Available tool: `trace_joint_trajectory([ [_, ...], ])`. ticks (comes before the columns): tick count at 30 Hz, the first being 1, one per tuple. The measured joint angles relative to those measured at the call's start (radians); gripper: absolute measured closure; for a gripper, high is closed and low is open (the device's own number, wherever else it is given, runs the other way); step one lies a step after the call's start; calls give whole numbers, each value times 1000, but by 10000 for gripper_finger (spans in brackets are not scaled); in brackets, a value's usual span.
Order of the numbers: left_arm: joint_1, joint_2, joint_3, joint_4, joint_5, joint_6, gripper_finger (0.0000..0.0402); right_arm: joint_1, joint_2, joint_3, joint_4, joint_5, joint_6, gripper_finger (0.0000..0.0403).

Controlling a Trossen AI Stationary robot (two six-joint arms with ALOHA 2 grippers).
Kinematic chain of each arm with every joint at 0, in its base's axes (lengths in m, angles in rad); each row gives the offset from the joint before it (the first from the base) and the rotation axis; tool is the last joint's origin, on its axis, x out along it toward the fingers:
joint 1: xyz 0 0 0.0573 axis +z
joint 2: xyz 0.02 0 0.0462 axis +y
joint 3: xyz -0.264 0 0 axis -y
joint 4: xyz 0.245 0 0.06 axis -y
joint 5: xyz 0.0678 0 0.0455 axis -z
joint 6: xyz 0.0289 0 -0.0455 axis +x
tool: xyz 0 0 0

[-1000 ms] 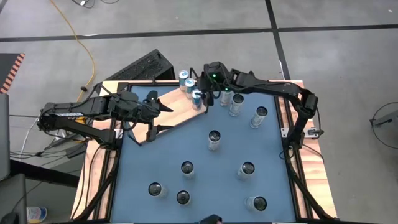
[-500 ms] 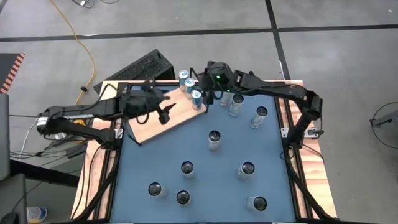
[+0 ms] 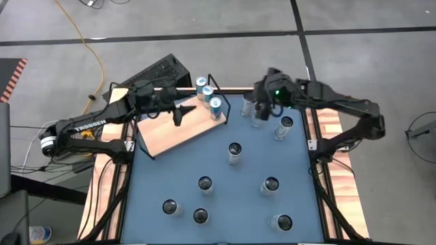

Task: Place canned beverage on shelf
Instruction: Put the middle white and yellow soda can on the shelf

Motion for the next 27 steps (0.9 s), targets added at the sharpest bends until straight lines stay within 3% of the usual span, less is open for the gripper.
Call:
trace_joint_trajectory([
  [6,-85,-2,0,45,183,-102,132,-105,-50,-4,-245,-132,204,108],
  [11,-264,-2,0,63,161,-100,132,-57,-106,-60,-329,-234,270,108],
  [15,-452,-1,0,78,8,-58,132,41,-163,-110,-336,-234,370,108],
  [20,-660,-1,0,105,-291,-14,132,202,-234,-169,-290,-222,534,108],
  [24,-743,29,1,156,-471,-9,132,342,-276,-242,-223,-101,631,108],
  [27,-742,92,1,213,-535,14,132,427,-290,-298,-195,5,692,108],
])
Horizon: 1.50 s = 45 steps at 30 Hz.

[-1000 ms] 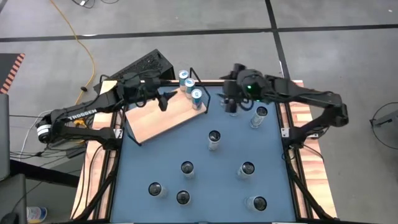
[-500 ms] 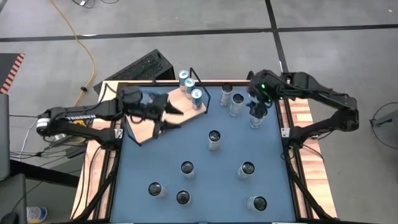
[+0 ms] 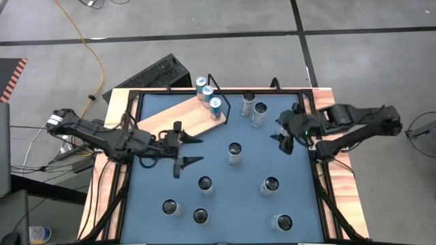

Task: Place canned beverage on shelf
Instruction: Put the middle white and yellow soda can on the shelf

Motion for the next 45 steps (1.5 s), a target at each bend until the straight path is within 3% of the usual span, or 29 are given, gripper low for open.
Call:
trace_joint_trajectory([
  [4,56,113,0,85,17,45,132,83,-1,-67,49,89,53,108],
  [9,133,240,2,209,52,62,129,143,-1,-132,98,115,74,108],
  [14,174,352,79,208,154,125,120,175,-1,-145,103,141,119,108],
  [24,185,556,255,77,130,270,94,205,3,-148,119,160,144,108],
  [35,246,595,235,66,190,230,92,203,21,-148,118,160,151,108],
  [39,261,609,234,71,285,215,92,202,34,-148,119,158,151,108],
  [45,259,647,233,46,284,205,92,202,53,-147,119,157,151,108],
])
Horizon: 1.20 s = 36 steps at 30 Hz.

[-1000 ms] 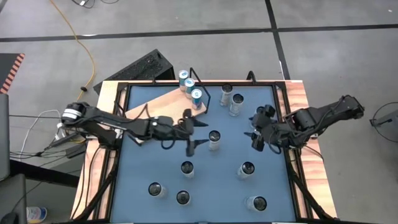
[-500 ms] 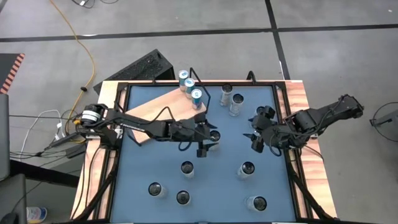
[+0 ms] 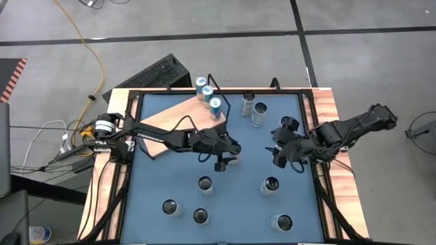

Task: Place canned beverage on shelf
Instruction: Put the middle white and yellow soda can on the shelf

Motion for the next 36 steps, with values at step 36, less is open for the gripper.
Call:
trace_joint_trajectory([
  [36,-122,-20,259,-464,-503,-516,159,1,26,-1,6,11,16,108],
])
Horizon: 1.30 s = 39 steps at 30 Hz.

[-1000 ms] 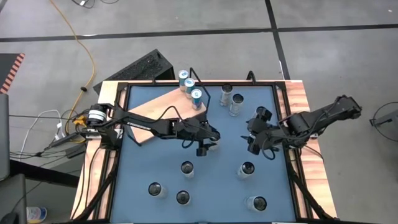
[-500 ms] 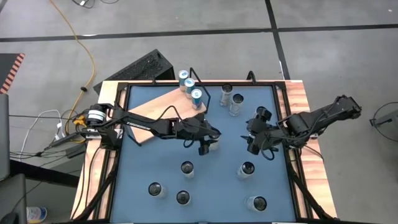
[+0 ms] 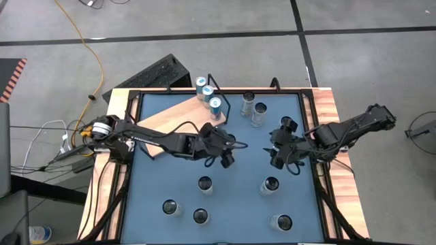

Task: Place canned beverage on shelf
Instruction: Put the middle white and yellow soda can on the shelf

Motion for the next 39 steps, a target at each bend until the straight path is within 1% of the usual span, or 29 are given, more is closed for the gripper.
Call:
trace_joint_trajectory([
  [2,-11,0,47,-98,-52,-52,159,0,0,0,0,0,0,108],
  [4,-24,-1,79,-217,-154,-129,159,0,0,0,0,0,0,108],
  [7,-46,-21,91,-359,-291,-224,159,0,0,0,-1,0,0,108],
  [8,-53,-39,92,-419,-330,-280,159,0,0,0,-2,0,0,108],
  [11,-65,-117,92,-616,-376,-472,159,0,0,0,-2,0,0,108],
  [13,-69,-177,86,-713,-431,-599,159,0,0,0,-4,0,-1,108],
  [16,-66,-263,61,-844,-604,-829,159,0,0,0,-6,2,-1,108],
  [18,-53,-304,36,-878,-707,-953,159,1,0,0,-6,11,-1,108],
  [19,-37,-317,25,-884,-740,-986,159,0,0,0,-6,11,-1,108],
  [21,-4,-325,9,-893,-744,-1015,159,0,0,0,-6,11,-1,108],
  [25,73,-301,-21,-890,-682,-1009,159,1,0,0,-6,11,2,108],
  [30,158,-271,-49,-909,-659,-1175,159,1,0,0,-4,11,7,108],
  [31,171,-260,-49,-916,-652,-1176,159,1,0,0,-4,11,7,108],
  [33,188,-246,-50,-919,-641,-1105,159,1,0,0,-1,11,7,108],
  [35,181,-243,-50,-905,-635,-971,156,1,0,0,-2,11,7,108],
  [37,159,-246,-50,-874,-633,-803,138,1,0,0,-3,11,7,108],
  [39,134,-264,-51,-841,-594,-627,121,1,0,0,-5,11,6,108],
])
